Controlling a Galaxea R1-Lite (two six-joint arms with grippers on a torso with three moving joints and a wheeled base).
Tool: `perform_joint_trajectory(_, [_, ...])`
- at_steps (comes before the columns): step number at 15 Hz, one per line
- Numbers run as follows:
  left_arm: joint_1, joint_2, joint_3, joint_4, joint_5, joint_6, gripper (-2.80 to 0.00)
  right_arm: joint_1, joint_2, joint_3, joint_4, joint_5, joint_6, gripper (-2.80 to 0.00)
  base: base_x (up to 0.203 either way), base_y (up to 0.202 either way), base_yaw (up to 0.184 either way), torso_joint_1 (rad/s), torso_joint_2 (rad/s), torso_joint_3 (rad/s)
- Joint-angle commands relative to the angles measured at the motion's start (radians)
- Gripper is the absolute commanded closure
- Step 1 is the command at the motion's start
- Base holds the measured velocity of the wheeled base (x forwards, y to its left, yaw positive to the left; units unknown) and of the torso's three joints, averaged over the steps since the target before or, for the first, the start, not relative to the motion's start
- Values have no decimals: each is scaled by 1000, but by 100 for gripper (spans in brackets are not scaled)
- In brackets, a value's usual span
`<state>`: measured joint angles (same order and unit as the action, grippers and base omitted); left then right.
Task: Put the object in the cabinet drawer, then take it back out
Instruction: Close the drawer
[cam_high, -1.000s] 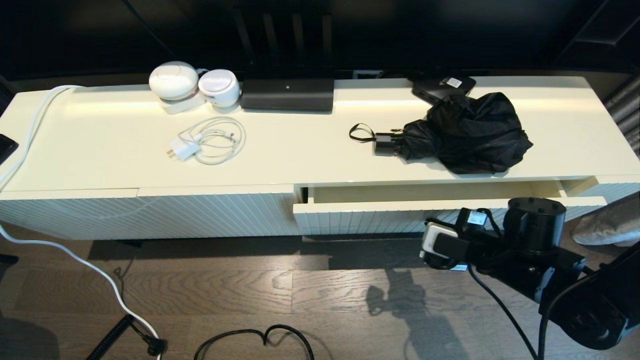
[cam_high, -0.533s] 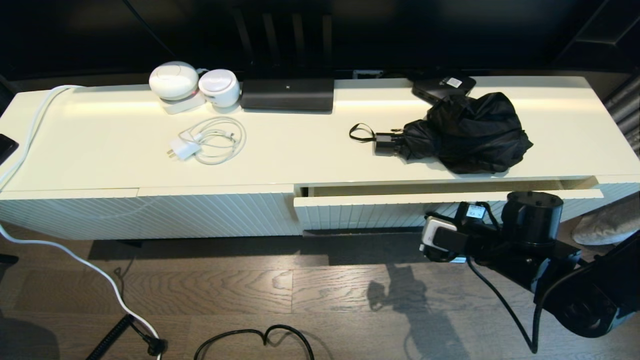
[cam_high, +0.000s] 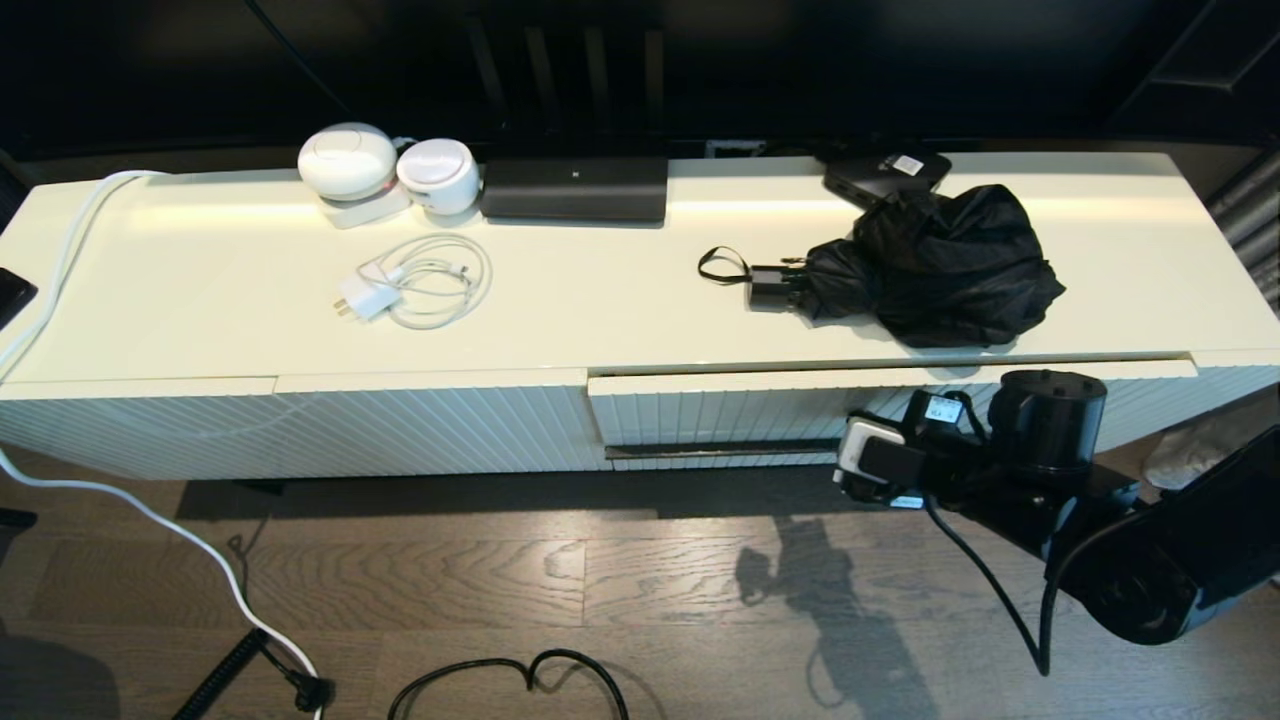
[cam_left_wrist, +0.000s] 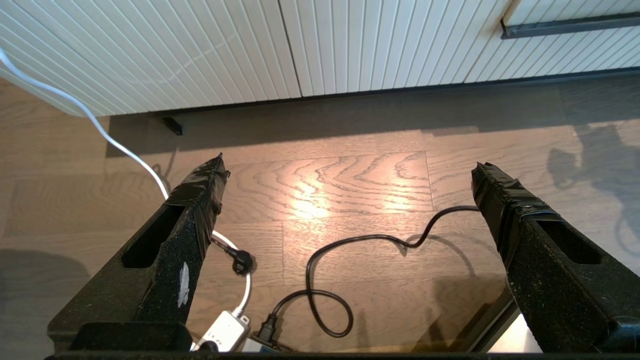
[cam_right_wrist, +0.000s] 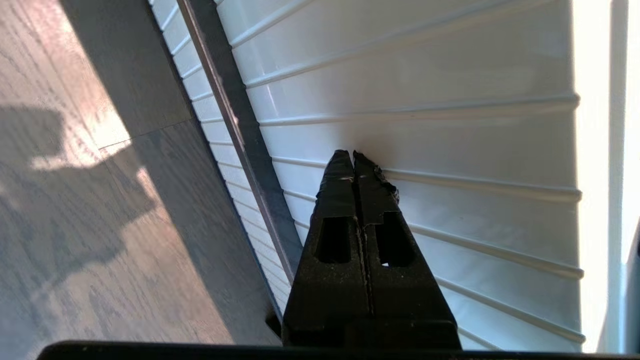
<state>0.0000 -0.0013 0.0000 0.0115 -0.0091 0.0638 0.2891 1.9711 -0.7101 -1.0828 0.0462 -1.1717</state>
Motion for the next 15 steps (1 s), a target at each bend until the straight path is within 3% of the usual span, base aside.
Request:
perform_joint_trajectory(1, [0, 1, 0, 1, 0, 1, -280, -1, 18, -12, -5, 1, -6, 0, 0, 0, 0, 0, 0, 0])
perform_joint_trajectory(11, [0, 1, 0, -1, 0, 1, -280, -4, 34, -53, 4, 6, -18, 0, 0, 0, 0, 0, 0, 0])
perform_joint_trajectory(15, [0, 1, 0, -1, 0, 1, -280, -10, -89, 9, 103, 2, -13, 0, 0, 0, 0, 0, 0, 0])
